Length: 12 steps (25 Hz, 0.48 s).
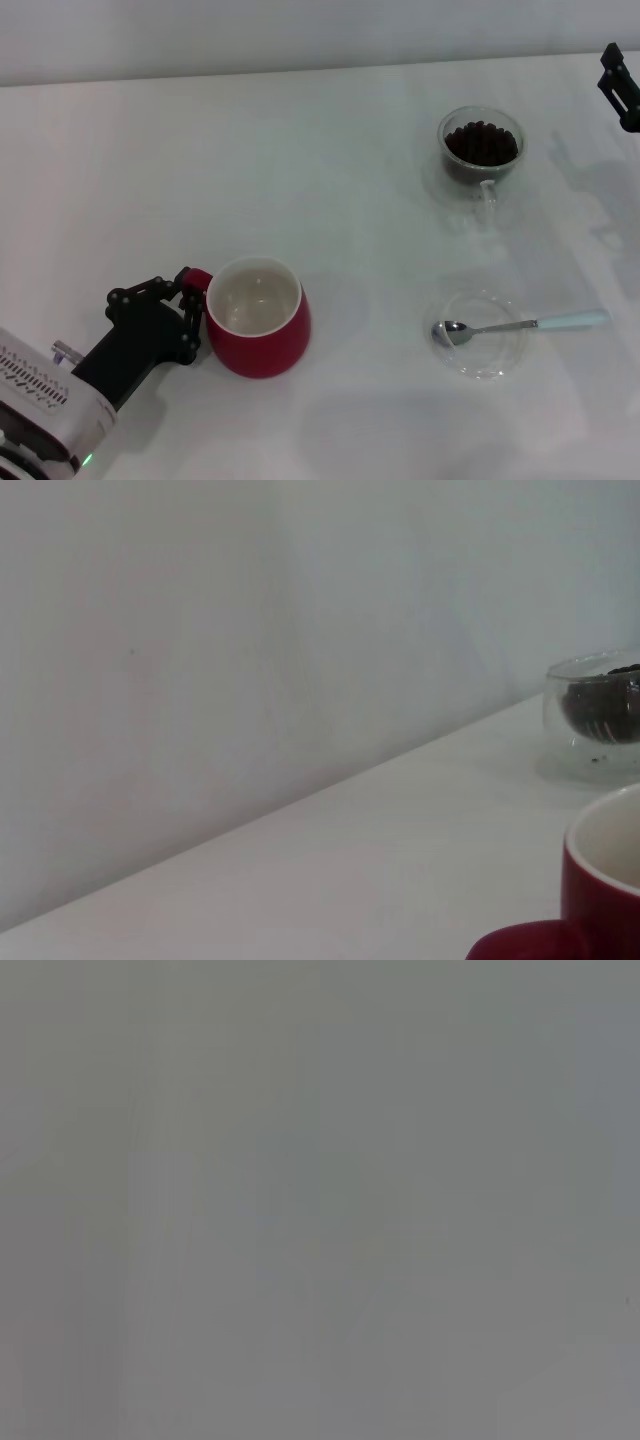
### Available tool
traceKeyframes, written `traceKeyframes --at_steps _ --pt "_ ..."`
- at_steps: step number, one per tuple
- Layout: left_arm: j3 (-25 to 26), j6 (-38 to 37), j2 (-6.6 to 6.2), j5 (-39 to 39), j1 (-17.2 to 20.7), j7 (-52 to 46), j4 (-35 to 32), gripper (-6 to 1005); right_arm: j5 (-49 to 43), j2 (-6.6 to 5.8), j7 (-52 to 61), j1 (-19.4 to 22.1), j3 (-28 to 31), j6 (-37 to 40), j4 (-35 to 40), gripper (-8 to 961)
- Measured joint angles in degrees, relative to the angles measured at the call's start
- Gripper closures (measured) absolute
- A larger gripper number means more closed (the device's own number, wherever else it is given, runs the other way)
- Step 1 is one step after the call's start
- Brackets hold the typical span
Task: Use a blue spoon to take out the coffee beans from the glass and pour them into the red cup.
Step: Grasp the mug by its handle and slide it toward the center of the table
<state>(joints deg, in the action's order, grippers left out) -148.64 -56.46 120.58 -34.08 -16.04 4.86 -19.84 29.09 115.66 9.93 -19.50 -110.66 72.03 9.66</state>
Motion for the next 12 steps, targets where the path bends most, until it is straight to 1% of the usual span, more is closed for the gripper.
traceKeyframes --at_steps 9,12 --pt "0.0 -0.5 -0.35 0.1 0.2 0.2 -0.6 776 0.0 0.0 0.0 0.1 0.0 0.6 -0.1 131" --pt "0.0 -1.1 -0.45 0.3 0.3 0.3 -0.6 661 0.0 0.0 0.0 0.1 0.0 0.6 -0.1 131"
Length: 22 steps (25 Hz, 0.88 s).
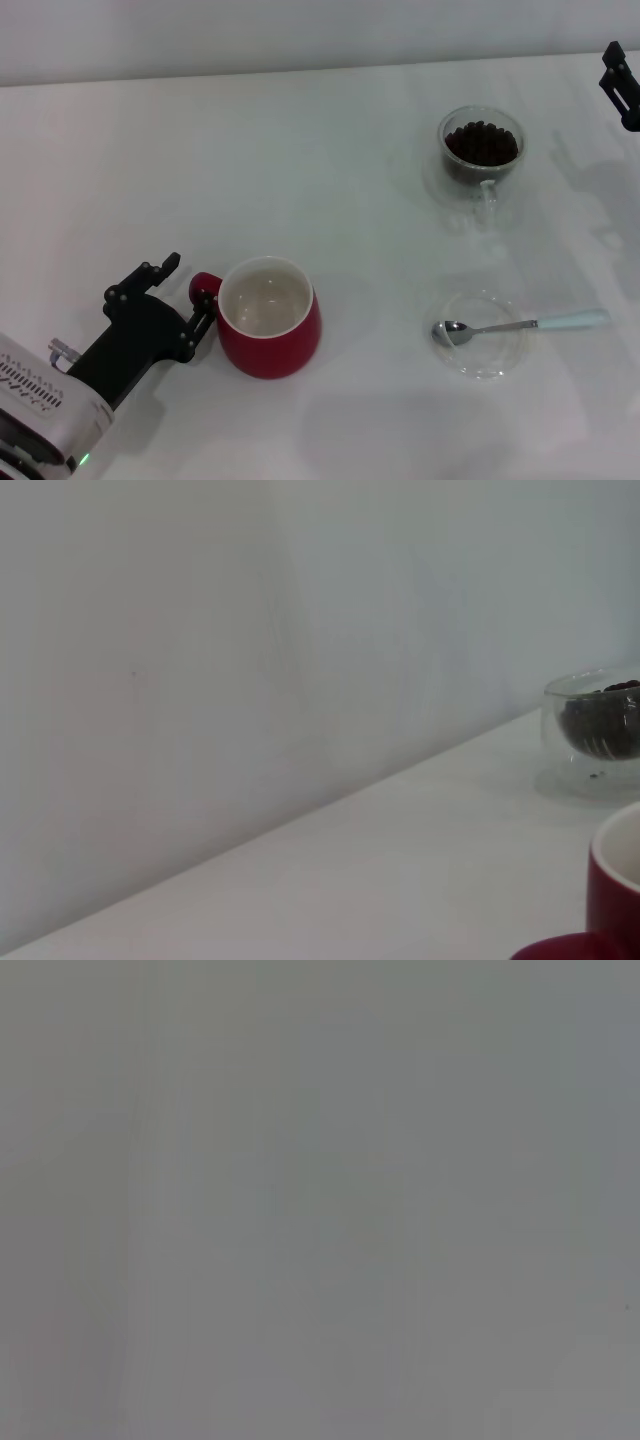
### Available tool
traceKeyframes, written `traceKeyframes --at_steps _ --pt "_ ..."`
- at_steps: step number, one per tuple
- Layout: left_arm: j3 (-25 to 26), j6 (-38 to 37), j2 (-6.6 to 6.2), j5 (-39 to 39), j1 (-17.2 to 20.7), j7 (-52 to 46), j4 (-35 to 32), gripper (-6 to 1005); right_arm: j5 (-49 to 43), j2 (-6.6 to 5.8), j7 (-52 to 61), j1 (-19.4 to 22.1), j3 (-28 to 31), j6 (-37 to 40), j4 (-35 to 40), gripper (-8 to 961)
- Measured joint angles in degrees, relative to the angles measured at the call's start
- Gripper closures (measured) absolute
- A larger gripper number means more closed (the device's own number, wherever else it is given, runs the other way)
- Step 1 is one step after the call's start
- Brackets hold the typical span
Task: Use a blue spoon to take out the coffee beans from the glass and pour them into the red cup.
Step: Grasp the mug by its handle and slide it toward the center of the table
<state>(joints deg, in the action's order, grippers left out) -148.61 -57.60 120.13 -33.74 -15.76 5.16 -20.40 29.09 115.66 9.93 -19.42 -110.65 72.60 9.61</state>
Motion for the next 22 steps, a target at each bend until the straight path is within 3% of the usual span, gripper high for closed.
traceKeyframes --at_steps 3,6,22 --pt "-0.2 -0.5 -0.09 0.2 0.1 0.0 0.0 546 0.0 0.0 0.0 0.0 0.0 0.0 0.0 131" --pt "-0.5 -1.2 -0.08 0.3 0.5 0.0 0.0 308 0.0 0.0 0.0 0.0 0.0 0.0 0.1 131" --pt "-0.7 -6.9 -0.22 0.4 5.4 3.5 0.0 254 0.0 0.0 0.0 0.1 -0.5 0.5 0.0 132"
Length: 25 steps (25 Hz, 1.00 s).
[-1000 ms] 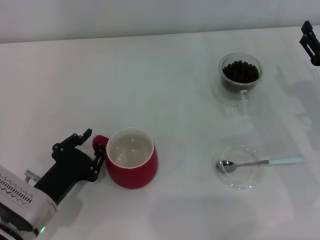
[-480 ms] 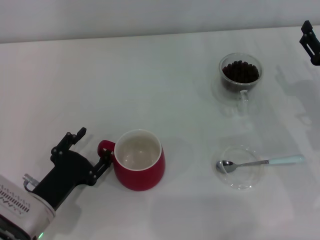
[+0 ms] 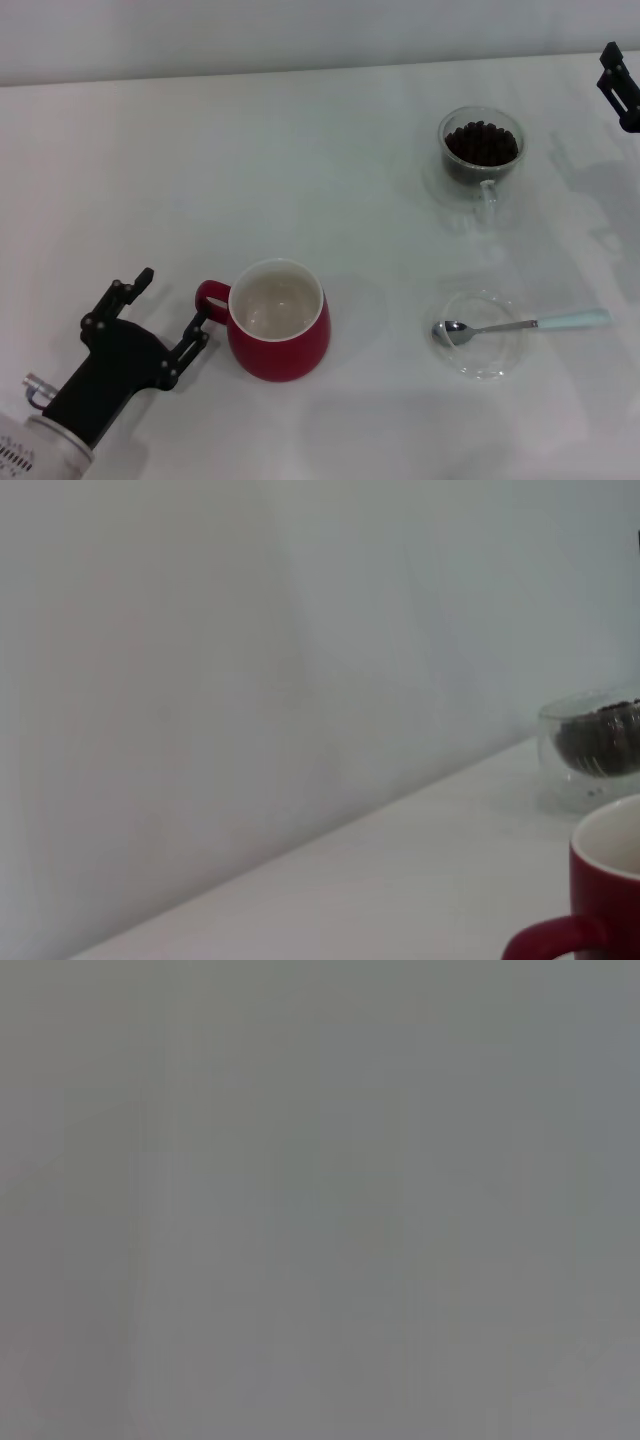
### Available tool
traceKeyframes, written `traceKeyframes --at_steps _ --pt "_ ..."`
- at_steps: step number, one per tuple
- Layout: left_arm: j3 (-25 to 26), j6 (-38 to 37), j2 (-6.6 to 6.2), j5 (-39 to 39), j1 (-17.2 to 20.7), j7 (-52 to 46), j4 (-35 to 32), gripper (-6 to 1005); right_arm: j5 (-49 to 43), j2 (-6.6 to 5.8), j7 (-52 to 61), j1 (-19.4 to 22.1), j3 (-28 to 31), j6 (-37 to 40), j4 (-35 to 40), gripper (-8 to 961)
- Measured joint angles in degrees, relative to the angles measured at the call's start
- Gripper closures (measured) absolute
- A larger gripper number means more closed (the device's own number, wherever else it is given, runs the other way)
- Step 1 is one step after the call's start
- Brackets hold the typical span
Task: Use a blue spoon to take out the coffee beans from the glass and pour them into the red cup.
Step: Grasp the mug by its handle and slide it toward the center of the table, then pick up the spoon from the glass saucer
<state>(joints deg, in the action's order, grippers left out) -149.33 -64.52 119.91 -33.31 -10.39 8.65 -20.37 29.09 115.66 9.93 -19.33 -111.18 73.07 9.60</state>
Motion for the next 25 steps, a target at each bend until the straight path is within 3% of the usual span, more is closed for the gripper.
traceKeyframes --at_steps 14,21,25 --pt "0.3 -8.1 -0.2 -1.1 5.8 -0.4 1.1 259 0.0 0.09 0.6 0.2 -0.2 0.5 0.2 132" --pt "0.5 -18.9 -0.19 -8.6 9.7 -3.7 1.9 266 0.0 -0.07 7.5 1.3 -0.2 0.9 0.0 133" --pt "0.6 -21.1 -0.25 -15.7 9.5 -13.0 3.9 270 0.0 -0.4 12.1 3.2 -0.2 3.0 -0.7 133"
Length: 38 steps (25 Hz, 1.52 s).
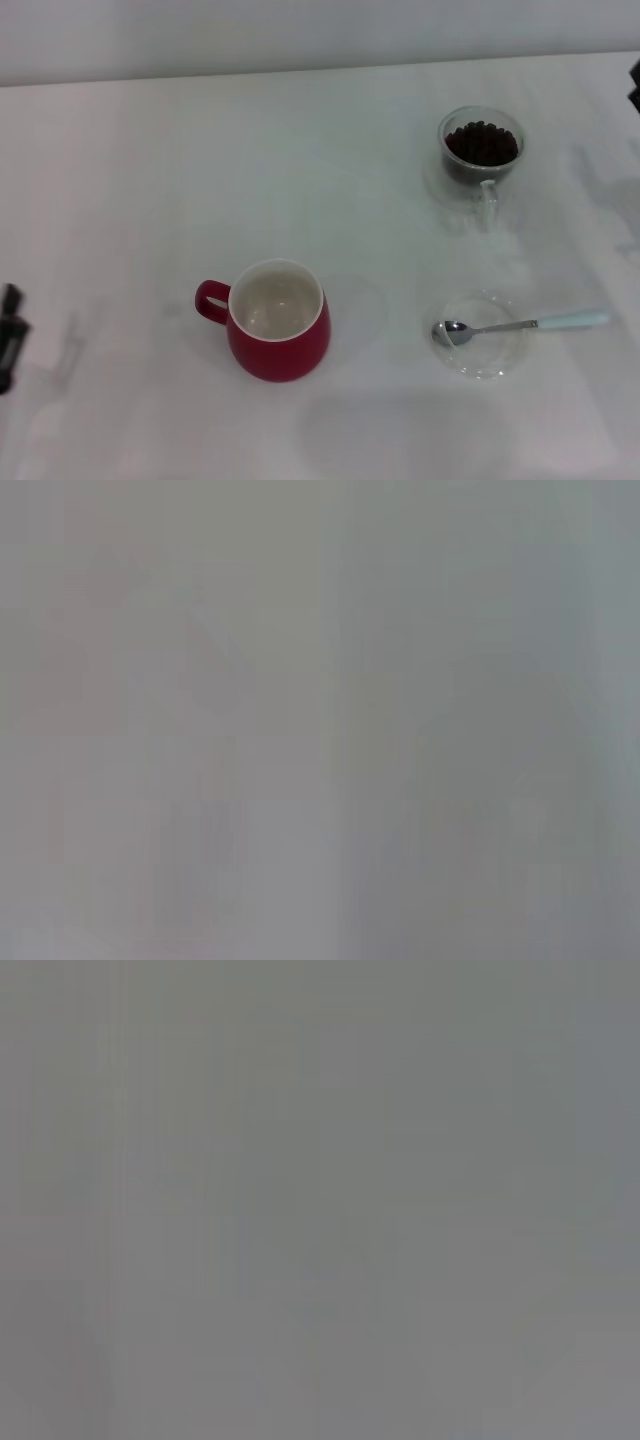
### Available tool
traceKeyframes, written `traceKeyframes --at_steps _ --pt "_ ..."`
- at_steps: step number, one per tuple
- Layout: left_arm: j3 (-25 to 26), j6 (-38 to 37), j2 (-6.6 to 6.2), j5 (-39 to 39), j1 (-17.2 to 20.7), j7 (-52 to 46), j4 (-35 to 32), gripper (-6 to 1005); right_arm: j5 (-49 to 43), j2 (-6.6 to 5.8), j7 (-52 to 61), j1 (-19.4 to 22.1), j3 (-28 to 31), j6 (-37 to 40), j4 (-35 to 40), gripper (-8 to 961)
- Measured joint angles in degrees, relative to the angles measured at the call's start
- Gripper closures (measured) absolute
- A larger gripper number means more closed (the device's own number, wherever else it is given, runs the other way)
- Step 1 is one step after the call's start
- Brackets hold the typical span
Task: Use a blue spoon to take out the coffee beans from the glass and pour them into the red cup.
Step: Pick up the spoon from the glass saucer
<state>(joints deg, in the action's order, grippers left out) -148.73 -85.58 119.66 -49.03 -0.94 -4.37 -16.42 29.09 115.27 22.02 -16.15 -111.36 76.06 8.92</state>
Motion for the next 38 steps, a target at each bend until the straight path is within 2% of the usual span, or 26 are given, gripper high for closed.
traceKeyframes --at_steps 3,7,10,16,19,26,38 --pt "0.0 0.1 -0.11 -5.2 -0.9 -6.1 1.6 271 -0.1 -0.27 1.8 1.9 -1.3 2.4 -1.2 133" --pt "0.0 0.2 -0.15 -9.2 -2.4 -7.5 2.4 272 -0.3 -0.5 6.7 3.4 -4.5 8.8 -7.0 133" --pt "0.0 0.3 -0.27 -10.3 -4.2 -7.5 3.4 273 -2.6 -0.46 13.9 4.9 -5.5 14.4 -13.9 133" --pt "0.0 0.5 -0.3 -11.9 -8.3 -7.3 5.8 273 -7.5 -0.33 18.6 7.8 -5.3 20.7 -18.9 135" --pt "0.0 0.6 -0.3 -12.1 -9.6 -7.3 6.4 273 -10.2 -0.24 20.8 11.2 -5.2 24.0 -19.1 136" --pt "0.0 0.6 -0.3 -13.0 -10.1 -7.3 6.5 273 -12.8 -0.19 31.2 14.4 -5.5 26.5 -19.6 139" --pt "0.0 0.6 -0.29 -13.0 -10.4 -7.5 7.1 273 -21.8 0.0 49.8 15.6 -4.8 24.9 -19.2 142"
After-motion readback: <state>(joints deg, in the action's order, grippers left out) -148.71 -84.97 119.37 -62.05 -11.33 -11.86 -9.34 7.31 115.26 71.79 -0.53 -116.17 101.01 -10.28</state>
